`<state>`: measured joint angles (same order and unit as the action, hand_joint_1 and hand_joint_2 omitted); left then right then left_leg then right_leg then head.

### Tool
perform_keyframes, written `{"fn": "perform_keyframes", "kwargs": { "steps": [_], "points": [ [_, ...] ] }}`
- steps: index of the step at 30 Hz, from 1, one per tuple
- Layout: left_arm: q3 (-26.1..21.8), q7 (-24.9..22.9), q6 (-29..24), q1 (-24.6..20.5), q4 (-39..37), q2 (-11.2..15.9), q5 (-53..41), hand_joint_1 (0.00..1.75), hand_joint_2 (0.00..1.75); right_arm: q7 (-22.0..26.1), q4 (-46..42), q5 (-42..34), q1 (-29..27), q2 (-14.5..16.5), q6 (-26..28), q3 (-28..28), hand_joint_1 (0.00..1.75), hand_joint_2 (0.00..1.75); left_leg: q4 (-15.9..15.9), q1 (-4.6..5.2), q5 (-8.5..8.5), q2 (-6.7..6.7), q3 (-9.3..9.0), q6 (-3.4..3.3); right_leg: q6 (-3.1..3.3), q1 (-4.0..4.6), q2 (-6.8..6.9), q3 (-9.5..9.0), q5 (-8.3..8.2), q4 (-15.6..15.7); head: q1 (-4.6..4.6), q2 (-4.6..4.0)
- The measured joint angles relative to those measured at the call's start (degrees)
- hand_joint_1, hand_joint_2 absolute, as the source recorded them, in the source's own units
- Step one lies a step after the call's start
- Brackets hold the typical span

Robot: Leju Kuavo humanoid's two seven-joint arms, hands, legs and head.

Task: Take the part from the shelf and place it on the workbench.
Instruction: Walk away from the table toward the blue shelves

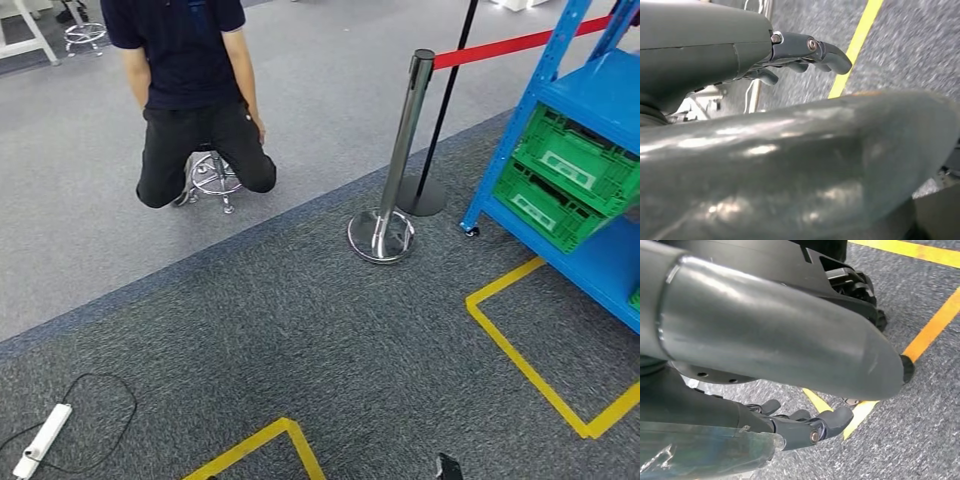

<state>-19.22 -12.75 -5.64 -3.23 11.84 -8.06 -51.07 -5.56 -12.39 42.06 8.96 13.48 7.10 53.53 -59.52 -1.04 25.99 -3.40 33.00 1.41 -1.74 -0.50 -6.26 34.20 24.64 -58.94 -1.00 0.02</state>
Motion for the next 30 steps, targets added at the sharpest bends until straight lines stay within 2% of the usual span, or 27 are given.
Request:
{"fn": "perform_keyframes", "kwargs": {
  "steps": [1, 3, 4, 5, 7, 8, 9, 10, 11, 12, 14, 15, 16, 18, 19, 20, 21, 23, 24, 25, 26, 27, 29, 30],
  "points": [
    [0.0, -0.1, 0.0, 0.0, 0.0, 0.0, -0.1, 0.0, 0.0, 0.0, 0.0, -0.1, 0.0, 0.0, 0.0, 0.0, 0.0, 0.0, 1.3, -0.02, -0.11, -0.69, -0.51, -0.14, -0.39, 0.0, -0.54, 0.18, -0.04, 0.0, -0.01, 0.0],
    [0.2, -0.4, 0.3, -0.1, 0.0, 0.1, -0.7, 0.0, 0.0, 0.1, 0.0, -0.4, -0.2, 0.0, -0.1, 0.0, 0.0, 0.0, 1.7, 0.1, -0.1, 0.07, -0.66, -0.8, -1.18, -0.17, -1.38, 0.69, -0.21, 0.4, 0.0, 0.0],
    [0.3, -0.6, 0.4, -0.1, 0.0, 0.1, -1.1, 0.0, 0.0, 0.2, 0.0, -0.6, -0.4, 0.0, -0.1, 0.0, 0.0, 0.0, 1.8, 0.09, -0.2, 0.63, -0.71, -1.21, -1.49, -0.16, -0.74, 1.0, 0.03, 0.1, 0.1, 0.0],
    [0.5, -0.7, 0.5, -0.1, 0.0, 0.1, -1.4, 0.0, 0.0, 0.4, 0.0, -0.8, -0.5, 0.0, -0.1, 0.0, 0.0, 0.0, 1.9, 0.08, -0.29, 1.28, -0.76, -1.63, -1.73, -0.09, 0.59, 1.73, 0.88, -1.1, 0.34, 0.0],
    [0.8, -0.8, 0.6, 0.1, 0.0, 0.1, -1.7, 0.0, 0.0, 0.7, 0.0, -1.0, -0.4, 0.0, -0.2, 0.0, 0.0, 0.0, 2.0, 0.24, -0.26, 2.68, -0.82, -2.19, -1.99, 0.09, 4.11, 4.57, 4.36, -7.2, 0.74, 0.0],
    [0.9, -0.8, 0.6, 0.3, 0.0, 0.2, -1.7, 0.0, 0.0, 0.8, 0.0, -1.0, -0.3, 0.0, -0.2, 0.0, 0.0, 0.0, 2.0, 0.4, -0.19, 3.45, -0.84, -2.38, -2.1, 0.07, 5.1, 6.52, 6.3, -11.2, 0.83, 0.0],
    [1.0, -0.8, 0.7, 0.4, 0.0, 0.2, -1.7, 0.0, 0.0, 0.9, 0.0, -1.0, -0.3, 0.0, -0.2, 0.0, 0.0, 0.0, 2.0, 0.52, -0.12, 4.22, -0.88, -2.47, -2.17, 0.04, 5.54, 8.11, 7.53, -14.5, 0.82, 0.0],
    [1.0, -0.8, 0.7, 0.5, 0.0, 0.3, -1.8, 0.0, 0.0, 0.9, 0.0, -1.0, -0.4, 0.0, -0.2, 0.0, 0.0, 0.0, 2.0, 0.59, -0.02, 4.94, -0.95, -2.52, -2.21, 0.02, 5.74, 8.82, 7.73, -16.1, 0.82, 0.0],
    [1.1, -0.8, 0.7, 0.5, 0.0, 0.3, -1.8, 0.0, 0.0, 0.9, 0.0, -1.0, -0.5, 0.0, -0.2, 0.0, 0.0, 0.0, 2.0, 0.63, 0.1, 5.59, -1.08, -2.5, -2.21, 0.01, 5.91, 8.33, 6.82, -15.3, 0.83, 0.0],
    [1.1, -0.8, 0.7, 0.5, 0.0, 0.3, -1.8, 0.0, 0.0, 0.9, 0.0, -1.0, -0.6, 0.0, -0.2, 0.0, 0.0, 0.0, 2.0, 0.63, 0.26, 6.18, -1.29, -2.43, -2.15, 0.01, 6.3, 6.7, 5.09, -12.4, 0.84, 0.0],
    [1.1, -0.8, 0.8, 0.5, 0.0, 0.3, -1.9, 0.0, 0.0, 0.9, 0.0, -1.1, -0.5, 0.0, -0.2, 0.0, 0.0, 0.0, 1.9, 0.83, 0.71, 7.19, -1.86, -2.0, -1.84, 0.15, 8.71, 2.21, 1.65, -4.5, 0.84, 0.0],
    [1.1, -0.8, 0.8, 0.5, 0.0, 0.3, -2.0, 0.0, 0.0, 0.9, 0.0, -1.1, -0.4, 0.0, -0.2, 0.0, 0.0, 0.0, 1.9, 0.98, 0.91, 7.63, -2.09, -1.72, -1.54, 0.26, 9.64, 0.72, 0.74, -1.9, 0.79, 0.0],
    [1.2, -0.8, 0.8, 0.5, 0.0, 0.3, -2.0, 0.0, 0.0, 0.9, 0.0, -1.1, -0.3, 0.0, -0.2, 0.0, 0.0, 0.0, 1.8, 1.11, 1.03, 8.05, -2.25, -1.43, -1.23, 0.4, 10.21, 0.03, 0.4, -0.6, 0.78, 0.0],
    [1.2, -0.9, 0.9, 0.3, 0.0, 0.3, -2.1, 0.0, 0.0, 0.9, 0.0, -1.1, -0.3, 0.0, -0.3, 0.0, 0.0, 0.0, 2.0, 1.1, 1.13, 9.03, -2.52, -0.86, -0.54, 0.56, 9.15, 0.12, 0.3, -0.3, 0.75, 0.0],
    [1.2, -0.9, 0.9, 0.3, 0.0, 0.3, -2.2, 0.0, 0.0, 0.9, 0.0, -1.1, -0.3, 0.0, -0.3, 0.0, 0.0, 0.0, 1.9, 0.97, 1.36, 8.87, -2.62, -0.51, -0.2, 0.5, 8.54, 0.11, 0.17, -0.2, 0.74, 0.0],
    [1.2, -0.9, 0.9, 0.2, 0.0, 0.3, -2.2, 0.0, 0.0, 0.9, 0.0, -1.1, -0.3, 0.0, -0.2, 0.0, 0.0, 0.0, 1.2, 0.86, 2.04, 8.03, -2.42, -0.19, 0.15, 0.36, 7.89, 0.04, 0.03, 0.0, 0.6, 0.0],
    [1.2, -0.9, 0.9, 0.2, 0.0, 0.3, -2.2, 0.0, 0.0, 0.9, 0.0, -1.1, -0.2, 0.0, -0.2, 0.0, 0.0, 0.0, -0.8, 0.76, 3.33, 6.79, -1.62, 0.1, 0.47, 0.16, 7.21, -0.06, -0.11, 0.2, 0.45, 0.0],
    [1.2, -0.9, 1.0, 0.3, 0.0, 0.3, -2.3, 0.0, 0.0, 0.9, 0.0, -1.1, -0.1, 0.0, -0.2, 0.0, 0.0, 0.0, -7.9, 0.64, 6.85, 4.39, 1.82, 0.36, 0.86, -0.02, 5.87, -0.06, -0.2, 0.3, 0.14, 0.0],
    [1.2, -1.0, 1.0, 0.3, -0.1, 0.3, -2.3, 0.0, 0.0, 0.9, 0.0, -1.1, -0.1, 0.0, -0.2, 0.0, 0.0, 0.0, -11.5, 0.62, 8.14, 3.99, 3.76, 0.41, 0.94, -0.03, 5.12, -0.05, -0.2, 0.3, 0.11, 0.0],
    [1.2, -1.0, 1.0, 0.4, -0.1, 0.3, -2.4, 0.0, 0.0, 0.9, 0.0, -1.1, -0.1, 0.0, -0.3, 0.0, 0.0, 0.0, -13.7, 0.6, 8.37, 3.83, 5.08, 0.43, 0.97, -0.04, 4.36, -0.05, -0.2, 0.3, 0.09, 0.0],
    [1.2, -1.1, 1.0, 0.5, -0.1, 0.3, -2.4, 0.0, 0.0, 0.9, 0.0, -1.1, -0.2, 0.0, -0.3, 0.0, 0.0, 0.0, -13.8, 0.57, 7.45, 3.71, 5.46, 0.42, 0.93, -0.07, 3.55, -0.06, -0.24, 0.3, 0.1, 0.0],
    [1.2, -1.1, 1.0, 0.5, -0.1, 0.3, -2.5, 0.0, 0.0, 0.9, 0.0, -1.1, -0.2, 0.0, -0.2, 0.0, 0.0, 0.0, -11.6, 0.49, 5.53, 3.48, 4.72, 0.4, 0.83, -0.13, 2.75, -0.08, -0.29, 0.3, 0.11, 0.0],
    [1.2, -1.1, 1.0, 0.5, -0.1, 0.3, -2.6, 0.0, 0.0, 0.9, 0.0, -1.1, -0.2, 0.0, -0.3, 0.0, 0.0, 0.0, -3.9, 0.08, 1.4, 1.54, 1.41, 0.52, 0.35, -0.18, 1.25, 0.0, -0.38, 0.2, 0.09, 0.0],
    [1.2, -1.1, 1.1, 0.4, -0.1, 0.3, -2.6, 0.0, 0.0, 0.9, 0.0, -1.1, -0.1, 0.0, -0.3, 0.0, 0.0, 0.0, -0.8, -0.13, 0.31, 0.42, 0.05, 0.54, 0.01, -0.17, 0.56, 0.16, -0.41, 0.1, 0.1, 0.0]
  ]
}}
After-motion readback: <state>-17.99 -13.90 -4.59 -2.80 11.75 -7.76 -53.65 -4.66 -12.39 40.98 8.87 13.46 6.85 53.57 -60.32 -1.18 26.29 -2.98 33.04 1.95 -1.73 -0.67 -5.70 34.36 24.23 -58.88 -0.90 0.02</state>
